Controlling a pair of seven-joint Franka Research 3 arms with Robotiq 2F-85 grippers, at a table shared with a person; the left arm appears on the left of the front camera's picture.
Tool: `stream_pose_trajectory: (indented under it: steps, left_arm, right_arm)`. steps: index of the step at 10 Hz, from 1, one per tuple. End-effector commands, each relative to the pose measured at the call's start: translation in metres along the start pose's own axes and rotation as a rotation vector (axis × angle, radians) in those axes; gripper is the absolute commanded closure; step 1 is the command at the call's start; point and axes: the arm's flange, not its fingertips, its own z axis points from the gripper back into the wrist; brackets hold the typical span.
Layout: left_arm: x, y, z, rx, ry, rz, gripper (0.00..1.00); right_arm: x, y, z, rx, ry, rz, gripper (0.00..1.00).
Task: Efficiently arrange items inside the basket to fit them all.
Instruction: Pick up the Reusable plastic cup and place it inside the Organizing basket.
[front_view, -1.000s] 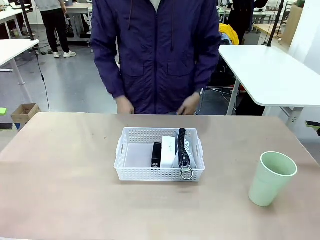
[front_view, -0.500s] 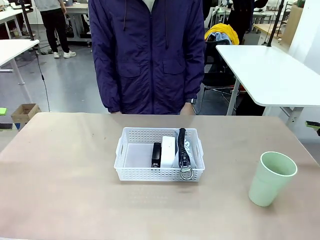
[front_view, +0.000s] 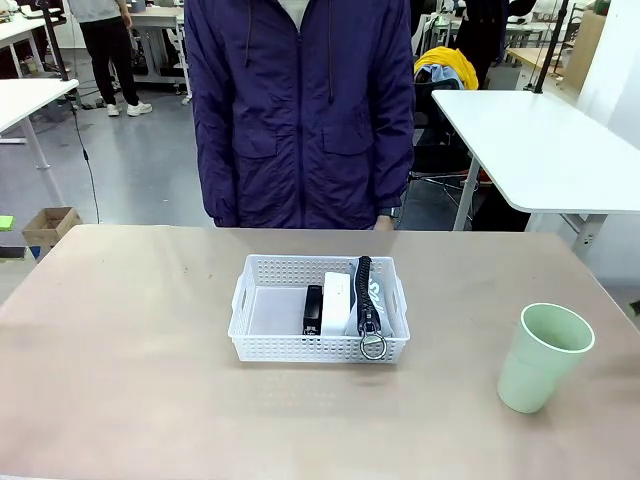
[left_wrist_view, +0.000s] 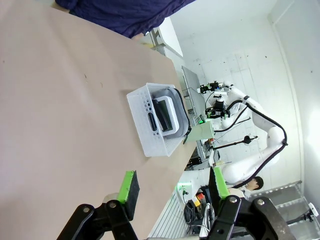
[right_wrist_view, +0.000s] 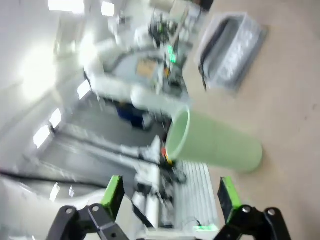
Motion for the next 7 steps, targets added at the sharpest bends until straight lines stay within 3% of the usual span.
stream_pose_trajectory:
  steps: [1,2,3,6,7]
  left_arm:
    - [-0.001,-0.001,-0.002,0.001,0.002,-0.007,0.26]
    - [-0.001,-0.001,-0.002,0.001,0.002,-0.007,0.26]
    - [-0.001,-0.001,-0.002,0.001,0.002,-0.007,0.26]
    - [-0.001,-0.001,-0.002,0.001,0.002,-0.007,0.26]
    - [-0.001,-0.001,-0.002,0.001,0.002,-0.007,0.26]
  right_arm:
    - [-0.014,-0.021,-0.005,-0.045,0.187,0.343,0.0]
    - [-0.021,-0.03,-0.022,-0.069,0.249,0.447,0.0]
    - [-0.027,-0.04,-0.038,-0.171,0.243,0.564,0.0]
    - [-0.044,-0.055,-0.063,-0.312,0.078,0.848,0.0]
    - [-0.048,-0.06,-0.068,-0.315,0.059,0.862,0.0]
